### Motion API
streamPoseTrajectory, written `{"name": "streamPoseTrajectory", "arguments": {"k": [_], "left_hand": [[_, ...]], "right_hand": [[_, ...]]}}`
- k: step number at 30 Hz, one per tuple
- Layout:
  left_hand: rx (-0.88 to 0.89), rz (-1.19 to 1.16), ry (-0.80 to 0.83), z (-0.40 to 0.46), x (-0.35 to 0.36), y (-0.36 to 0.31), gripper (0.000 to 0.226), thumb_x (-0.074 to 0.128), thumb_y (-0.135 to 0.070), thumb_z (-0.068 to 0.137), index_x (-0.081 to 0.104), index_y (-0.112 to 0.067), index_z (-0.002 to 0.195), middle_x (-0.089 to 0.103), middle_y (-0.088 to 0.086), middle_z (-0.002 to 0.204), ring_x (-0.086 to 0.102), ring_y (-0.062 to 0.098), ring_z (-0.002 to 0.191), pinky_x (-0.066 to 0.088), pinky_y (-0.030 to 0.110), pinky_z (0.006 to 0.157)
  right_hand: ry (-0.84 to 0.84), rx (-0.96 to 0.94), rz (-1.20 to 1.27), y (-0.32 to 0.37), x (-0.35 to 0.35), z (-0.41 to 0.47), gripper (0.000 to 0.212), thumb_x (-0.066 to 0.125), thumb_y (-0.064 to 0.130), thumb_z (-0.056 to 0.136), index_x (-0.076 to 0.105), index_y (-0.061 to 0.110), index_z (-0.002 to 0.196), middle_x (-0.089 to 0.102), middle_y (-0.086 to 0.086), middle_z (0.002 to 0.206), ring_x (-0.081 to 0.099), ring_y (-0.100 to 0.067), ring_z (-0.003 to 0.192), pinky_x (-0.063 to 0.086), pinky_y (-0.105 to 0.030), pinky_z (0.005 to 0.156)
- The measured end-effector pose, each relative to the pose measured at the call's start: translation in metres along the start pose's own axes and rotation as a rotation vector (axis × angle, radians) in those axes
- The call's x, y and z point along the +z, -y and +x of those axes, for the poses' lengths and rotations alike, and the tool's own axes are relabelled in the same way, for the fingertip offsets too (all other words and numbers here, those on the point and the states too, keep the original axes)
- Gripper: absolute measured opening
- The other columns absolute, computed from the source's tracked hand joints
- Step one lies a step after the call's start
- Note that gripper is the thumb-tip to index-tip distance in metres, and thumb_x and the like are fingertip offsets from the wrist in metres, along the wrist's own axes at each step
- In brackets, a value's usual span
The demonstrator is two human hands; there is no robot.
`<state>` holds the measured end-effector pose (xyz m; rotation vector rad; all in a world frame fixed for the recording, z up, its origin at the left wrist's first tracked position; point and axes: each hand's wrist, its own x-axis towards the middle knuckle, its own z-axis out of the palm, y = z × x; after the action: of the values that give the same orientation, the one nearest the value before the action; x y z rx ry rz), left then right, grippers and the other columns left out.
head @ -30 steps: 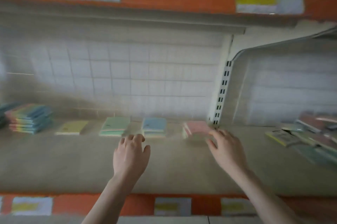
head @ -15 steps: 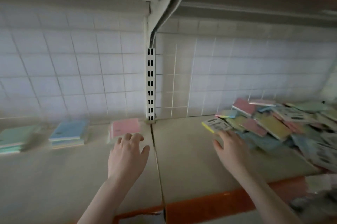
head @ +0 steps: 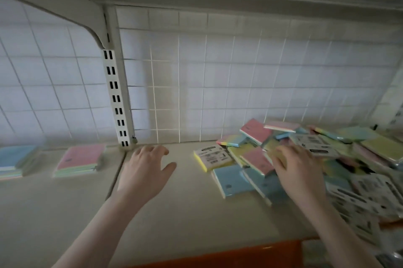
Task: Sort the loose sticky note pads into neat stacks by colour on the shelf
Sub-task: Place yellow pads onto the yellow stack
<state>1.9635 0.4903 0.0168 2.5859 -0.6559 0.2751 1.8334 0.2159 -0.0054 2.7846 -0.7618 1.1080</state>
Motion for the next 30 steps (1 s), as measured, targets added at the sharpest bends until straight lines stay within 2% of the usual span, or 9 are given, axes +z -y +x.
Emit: {"name": "streamPoseTrajectory", "arguments": {"k": [3,5,10,16,18,21,24,27,30], "left_hand": [[-0.015,0.002,0.038,0.007,0.022,-0.03,0.043,0.052,-0.046,0.092,0.05,-0.024,0.128,0.047,-0.001,0.136,0.039,0.02,0.129,0.034,0.032,0.102],[-0.033,-0.002,0.062,0.014,0.038,-0.046,0.043,0.05,-0.045,0.092,0.049,-0.023,0.129,0.046,-0.001,0.137,0.038,0.02,0.129,0.034,0.032,0.102],[-0.073,-0.05,0.108,0.03,0.074,-0.064,0.047,0.046,-0.043,0.095,0.043,-0.023,0.137,0.04,0.0,0.144,0.033,0.021,0.133,0.03,0.034,0.106],[-0.108,-0.008,0.209,0.039,0.097,-0.062,0.062,0.037,-0.054,0.095,0.02,-0.029,0.15,0.02,-0.001,0.157,0.014,0.016,0.145,0.012,0.032,0.115],[-0.114,-0.024,0.185,0.042,0.098,-0.058,0.069,0.044,-0.056,0.091,0.019,-0.029,0.15,0.025,-0.003,0.156,0.019,0.015,0.144,0.015,0.032,0.114],[-0.17,-0.109,0.14,0.046,0.098,-0.053,0.08,0.062,-0.055,0.081,0.027,-0.026,0.147,0.035,0.0,0.15,0.031,0.02,0.137,0.025,0.034,0.111],[-0.212,-0.293,0.091,0.047,0.096,-0.051,0.086,0.08,-0.04,0.069,0.038,-0.02,0.141,0.042,0.006,0.139,0.041,0.024,0.125,0.034,0.037,0.106],[-0.23,-0.509,0.059,0.046,0.092,-0.048,0.08,0.087,-0.023,0.064,0.048,-0.018,0.134,0.047,0.006,0.127,0.051,0.019,0.106,0.043,0.031,0.097],[-0.192,-0.628,0.075,0.046,0.09,-0.046,0.07,0.086,-0.014,0.062,0.055,-0.023,0.124,0.063,0.003,0.114,0.063,0.016,0.097,0.051,0.035,0.092]], "right_hand": [[0.05,-0.013,-0.016,-0.024,0.002,0.004,0.035,0.082,0.012,0.066,0.069,0.001,0.096,0.068,-0.019,0.085,0.064,-0.038,0.074,0.053,-0.042,0.064],[0.081,-0.029,-0.02,-0.033,0.003,0.003,0.042,0.082,0.014,0.065,0.068,0.002,0.103,0.069,-0.018,0.091,0.063,-0.038,0.08,0.053,-0.043,0.07],[0.151,-0.027,-0.106,-0.035,0.008,0.003,0.053,0.079,0.038,0.068,0.067,0.001,0.105,0.07,-0.017,0.097,0.061,-0.036,0.084,0.05,-0.04,0.067],[0.212,-0.011,-0.115,-0.03,0.018,0.005,0.062,0.064,0.045,0.076,0.062,-0.005,0.112,0.068,-0.023,0.101,0.06,-0.039,0.093,0.051,-0.047,0.069],[0.197,-0.026,-0.091,-0.031,0.02,0.006,0.063,0.062,0.045,0.076,0.062,-0.006,0.112,0.067,-0.024,0.105,0.06,-0.04,0.096,0.051,-0.048,0.071],[0.163,-0.038,-0.031,-0.032,0.022,0.006,0.067,0.074,0.045,0.069,0.061,-0.005,0.112,0.065,-0.023,0.112,0.061,-0.042,0.102,0.051,-0.051,0.075],[0.178,0.001,0.033,-0.032,0.023,0.006,0.072,0.073,0.047,0.072,0.056,-0.003,0.121,0.059,-0.022,0.123,0.055,-0.04,0.114,0.046,-0.051,0.086],[0.184,0.004,0.027,-0.031,0.022,0.005,0.077,0.066,0.051,0.077,0.05,-0.004,0.128,0.056,-0.023,0.128,0.05,-0.039,0.122,0.043,-0.051,0.091],[0.205,0.025,0.056,-0.031,0.019,0.007,0.081,0.063,0.056,0.077,0.046,0.0,0.134,0.05,-0.021,0.136,0.046,-0.036,0.126,0.038,-0.049,0.096]]}}
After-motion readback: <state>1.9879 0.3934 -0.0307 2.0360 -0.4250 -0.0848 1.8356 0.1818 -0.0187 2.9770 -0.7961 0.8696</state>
